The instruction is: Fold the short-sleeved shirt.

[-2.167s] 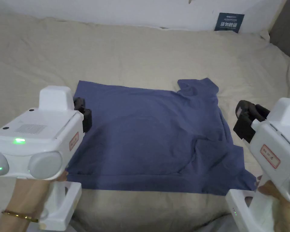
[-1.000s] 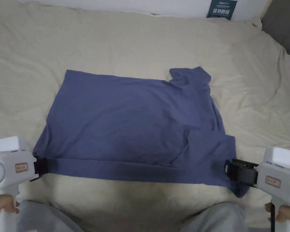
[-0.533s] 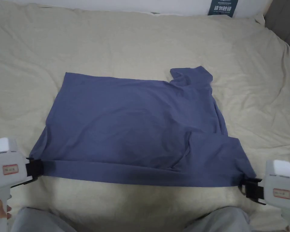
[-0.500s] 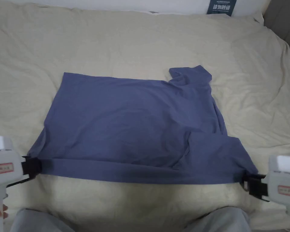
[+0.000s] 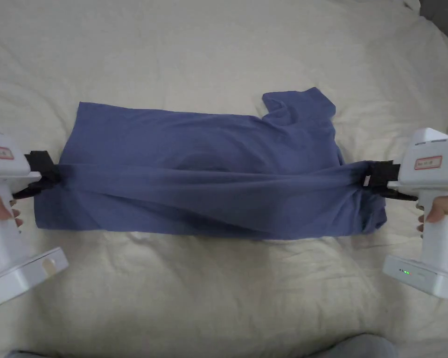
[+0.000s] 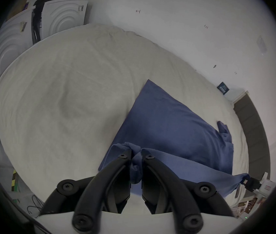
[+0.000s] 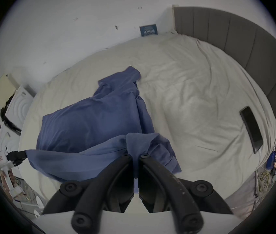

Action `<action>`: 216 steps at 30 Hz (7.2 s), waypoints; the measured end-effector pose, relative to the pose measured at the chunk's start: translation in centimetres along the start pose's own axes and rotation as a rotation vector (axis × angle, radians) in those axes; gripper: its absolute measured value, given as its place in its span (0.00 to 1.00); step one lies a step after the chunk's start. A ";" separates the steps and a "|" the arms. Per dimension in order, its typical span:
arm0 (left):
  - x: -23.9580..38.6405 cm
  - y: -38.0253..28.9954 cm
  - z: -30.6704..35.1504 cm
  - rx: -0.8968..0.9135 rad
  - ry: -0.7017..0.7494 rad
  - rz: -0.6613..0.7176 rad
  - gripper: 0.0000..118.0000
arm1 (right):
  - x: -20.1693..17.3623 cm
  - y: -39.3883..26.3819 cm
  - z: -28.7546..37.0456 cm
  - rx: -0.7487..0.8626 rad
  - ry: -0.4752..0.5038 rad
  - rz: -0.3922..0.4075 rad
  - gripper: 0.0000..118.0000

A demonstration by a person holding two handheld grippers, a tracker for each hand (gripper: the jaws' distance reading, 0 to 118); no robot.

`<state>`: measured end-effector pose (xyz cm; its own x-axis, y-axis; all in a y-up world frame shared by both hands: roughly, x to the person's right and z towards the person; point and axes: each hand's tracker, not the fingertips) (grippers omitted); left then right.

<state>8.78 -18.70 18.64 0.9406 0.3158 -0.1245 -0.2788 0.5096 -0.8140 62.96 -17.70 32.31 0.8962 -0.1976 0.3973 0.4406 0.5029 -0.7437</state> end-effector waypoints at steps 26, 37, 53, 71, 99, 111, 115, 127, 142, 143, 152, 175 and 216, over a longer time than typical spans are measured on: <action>4.4 -10.8 13.5 0.750 0.133 -0.535 1.00 | -5.1 -10.0 13.6 0.668 -0.046 0.295 1.00; 4.5 -15.4 15.4 0.731 0.044 -0.573 0.05 | -7.5 -14.6 15.2 0.713 0.023 0.287 0.14; 1.4 -3.8 7.0 0.175 -0.023 -0.314 0.70 | -7.9 -14.0 13.8 0.651 0.031 0.301 0.02; -1.8 -4.3 -4.0 -0.160 0.111 -0.313 0.30 | -6.4 -12.1 9.2 0.498 -0.052 0.279 0.02; -1.3 -4.1 0.6 -0.109 0.081 -0.237 0.05 | 0.5 -4.3 -5.1 -0.141 -0.133 -0.085 0.14; -4.4 -6.4 9.5 0.000 -0.021 -0.198 0.05 | 3.7 -7.2 6.7 -0.031 0.002 0.054 0.13; -6.6 -11.1 8.9 -0.073 0.010 -0.178 0.07 | 4.6 -12.0 5.4 -0.094 -0.024 0.077 0.13; -5.3 -10.9 13.3 0.211 0.068 -0.183 1.00 | 1.6 -11.1 13.3 0.273 -0.116 0.198 0.90; 5.9 -13.8 15.7 0.723 -0.004 -0.517 0.07 | -7.0 -12.3 16.2 0.739 0.011 0.290 0.25; 5.9 -13.9 15.5 0.721 -0.011 -0.520 0.00 | -7.2 -12.2 15.9 0.730 0.015 0.282 0.13; 5.9 -9.2 12.1 0.545 -0.067 -0.495 0.00 | -8.3 -11.2 14.1 0.689 0.038 0.253 0.01; 2.0 6.1 -13.3 -0.079 0.205 -0.357 0.35 | -8.8 -6.0 2.9 0.451 -0.004 0.260 0.01; -0.3 1.5 4.2 0.165 -0.029 -0.299 0.01 | -1.0 3.0 3.8 0.208 -0.052 0.192 0.04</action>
<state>7.29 -14.68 19.88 0.9803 0.1539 0.1239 -0.0210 0.7048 -0.7091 63.17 -12.78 31.66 0.9557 -0.0412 0.2914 0.2383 0.6896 -0.6839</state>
